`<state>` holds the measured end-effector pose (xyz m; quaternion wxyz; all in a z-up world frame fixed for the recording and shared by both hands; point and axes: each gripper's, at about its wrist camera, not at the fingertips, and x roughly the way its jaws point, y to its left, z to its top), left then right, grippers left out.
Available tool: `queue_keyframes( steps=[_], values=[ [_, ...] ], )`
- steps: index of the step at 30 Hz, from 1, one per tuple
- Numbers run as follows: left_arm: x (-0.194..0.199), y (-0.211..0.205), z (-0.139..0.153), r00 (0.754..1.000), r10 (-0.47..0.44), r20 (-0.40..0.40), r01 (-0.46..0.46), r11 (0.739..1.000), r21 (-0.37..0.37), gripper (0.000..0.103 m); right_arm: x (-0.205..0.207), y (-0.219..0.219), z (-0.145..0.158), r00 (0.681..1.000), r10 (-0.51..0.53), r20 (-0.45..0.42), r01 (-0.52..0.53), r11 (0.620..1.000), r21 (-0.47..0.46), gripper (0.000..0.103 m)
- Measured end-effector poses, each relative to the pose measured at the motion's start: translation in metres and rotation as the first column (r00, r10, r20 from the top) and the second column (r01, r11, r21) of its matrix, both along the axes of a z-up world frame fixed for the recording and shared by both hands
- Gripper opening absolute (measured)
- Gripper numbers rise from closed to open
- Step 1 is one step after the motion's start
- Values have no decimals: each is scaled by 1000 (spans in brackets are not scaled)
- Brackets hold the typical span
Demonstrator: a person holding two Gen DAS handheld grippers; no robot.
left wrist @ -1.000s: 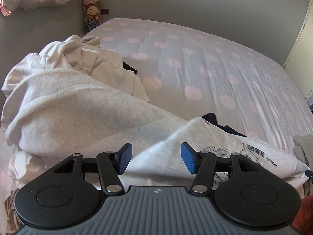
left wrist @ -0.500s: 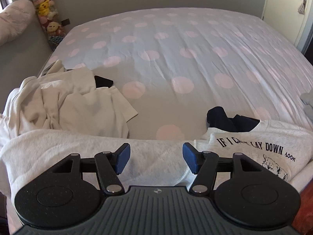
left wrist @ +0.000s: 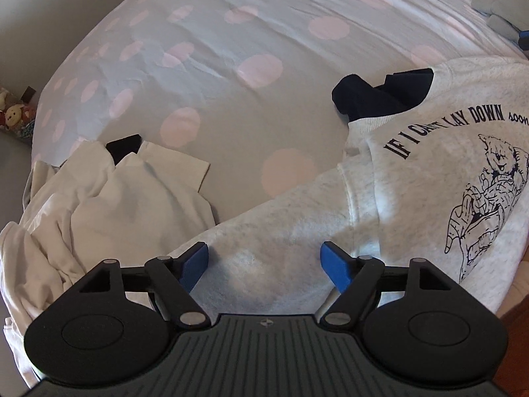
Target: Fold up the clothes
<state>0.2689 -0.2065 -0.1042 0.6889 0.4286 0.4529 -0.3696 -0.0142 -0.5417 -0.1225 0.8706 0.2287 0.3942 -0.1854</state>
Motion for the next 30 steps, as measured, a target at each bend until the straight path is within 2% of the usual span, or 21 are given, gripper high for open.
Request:
queue_keyframes(
  steps=[3,7,9,10,12,13,14,16,17,19,25,28,30],
  values=[
    [4,-6,-19,999,0,-45,1,1000,23,74,20,-15,-14,999,29,-31,-27,997,69,74],
    [10,-7,-44,994,30,-106,-25,999,48,74,41,-25,-39,995,77,-60,-63,976,209,75],
    [12,-5,-54,989,52,-141,-46,998,45,71,45,-22,-49,993,100,-65,-79,960,268,74],
    [12,-4,-57,986,61,-156,-55,998,41,66,46,-19,-53,992,109,-64,-86,954,288,73],
    [9,-3,-60,984,70,-166,-66,997,32,54,46,-13,-56,991,120,-56,-97,945,312,62],
    [8,-2,-61,982,75,-171,-71,997,28,47,46,-10,-57,991,123,-50,-101,943,318,51],
    [7,-1,-63,981,80,-176,-77,997,23,38,46,-7,-57,991,125,-43,-105,940,324,44],
    [2,-2,-63,981,80,-175,-79,997,13,24,44,-1,-54,991,129,-33,-112,943,313,37],
    [-1,-3,-63,983,77,-169,-77,997,7,16,43,2,-51,991,132,-27,-118,947,299,28],
    [-7,-4,-59,987,82,-141,-84,996,-4,8,39,6,-42,992,124,-13,-116,959,259,17],
    [-13,1,-30,987,96,-131,-106,992,-73,6,25,13,-10,989,131,62,-140,972,191,6],
    [-19,3,-15,988,90,-125,-104,989,-105,7,14,19,11,985,141,99,-154,978,143,5],
    [-23,3,-6,990,84,-111,-97,988,-120,11,3,25,25,981,155,121,-169,978,119,5]
  ],
)
